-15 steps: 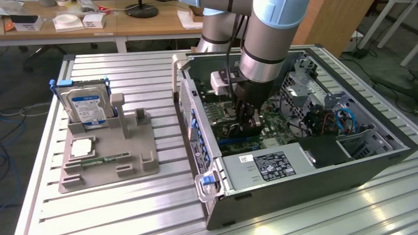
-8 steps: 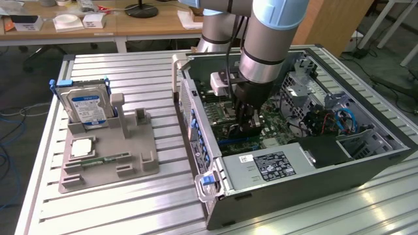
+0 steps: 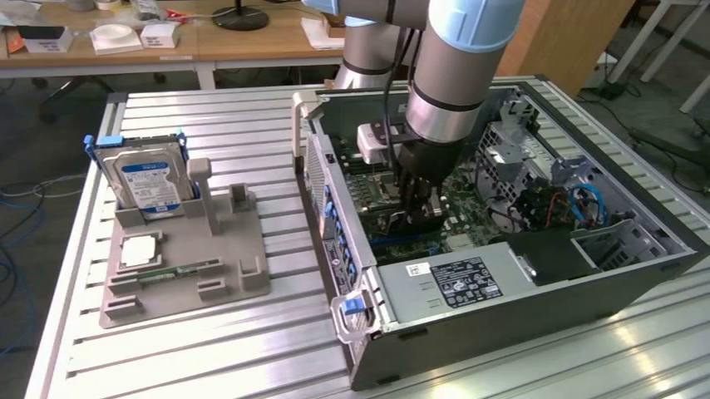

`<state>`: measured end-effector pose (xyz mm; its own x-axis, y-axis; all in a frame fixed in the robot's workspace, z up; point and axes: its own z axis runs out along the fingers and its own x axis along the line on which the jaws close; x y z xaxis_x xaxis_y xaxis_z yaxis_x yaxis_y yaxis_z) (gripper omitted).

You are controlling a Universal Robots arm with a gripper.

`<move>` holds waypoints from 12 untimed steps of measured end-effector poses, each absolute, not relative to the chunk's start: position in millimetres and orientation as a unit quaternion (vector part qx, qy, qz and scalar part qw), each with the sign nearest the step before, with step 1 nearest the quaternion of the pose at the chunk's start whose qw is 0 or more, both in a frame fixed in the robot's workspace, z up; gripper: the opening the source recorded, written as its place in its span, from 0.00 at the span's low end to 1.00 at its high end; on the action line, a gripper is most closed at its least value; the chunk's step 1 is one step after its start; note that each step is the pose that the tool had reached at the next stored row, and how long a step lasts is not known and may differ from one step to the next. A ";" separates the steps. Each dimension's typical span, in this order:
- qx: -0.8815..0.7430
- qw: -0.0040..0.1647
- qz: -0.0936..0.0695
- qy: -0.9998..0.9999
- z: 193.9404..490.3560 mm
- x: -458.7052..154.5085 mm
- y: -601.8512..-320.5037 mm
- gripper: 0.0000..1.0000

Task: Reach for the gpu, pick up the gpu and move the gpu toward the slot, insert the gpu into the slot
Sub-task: 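Insert the gpu into the slot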

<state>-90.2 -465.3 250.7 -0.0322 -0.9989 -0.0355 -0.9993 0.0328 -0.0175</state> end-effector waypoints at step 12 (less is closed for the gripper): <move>-0.695 0.019 0.006 0.718 249.0 -91.4 -465.0 0.26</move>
